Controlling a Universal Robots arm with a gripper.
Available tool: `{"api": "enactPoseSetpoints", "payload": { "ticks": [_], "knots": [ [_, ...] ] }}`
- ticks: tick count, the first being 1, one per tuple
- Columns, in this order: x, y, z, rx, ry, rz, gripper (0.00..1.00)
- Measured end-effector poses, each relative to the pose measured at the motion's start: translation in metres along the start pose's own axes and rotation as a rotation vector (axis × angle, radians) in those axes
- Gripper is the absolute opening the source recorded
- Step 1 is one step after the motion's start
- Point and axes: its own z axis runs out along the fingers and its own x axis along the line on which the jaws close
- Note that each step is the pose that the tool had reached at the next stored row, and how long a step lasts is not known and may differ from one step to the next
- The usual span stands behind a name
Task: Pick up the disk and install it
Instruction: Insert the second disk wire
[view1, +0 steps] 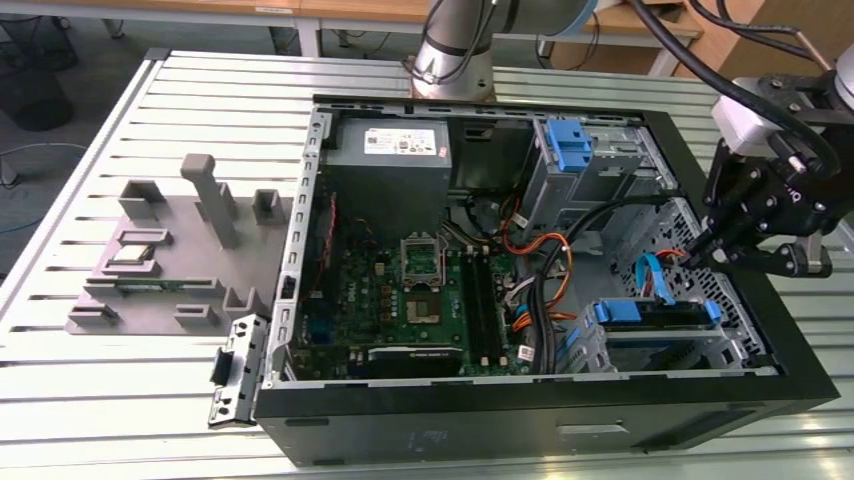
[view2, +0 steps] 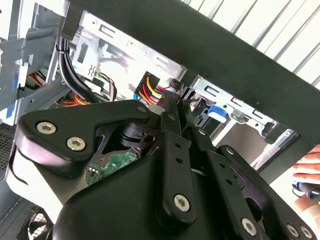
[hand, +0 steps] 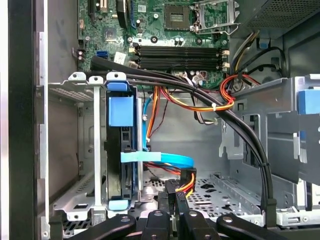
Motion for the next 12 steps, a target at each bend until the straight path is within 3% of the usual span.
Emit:
{"api": "enactPoseSetpoints", "payload": {
  "ticks": [4, 12],
  "knots": [
    [0.0041, 0.0002, -0.0003, -0.0001, -0.0029, 0.000, 0.17],
    [0.0191, 0.0017, -0.0017, -0.0008, -0.0268, 0.000, 0.17]
  ]
}}
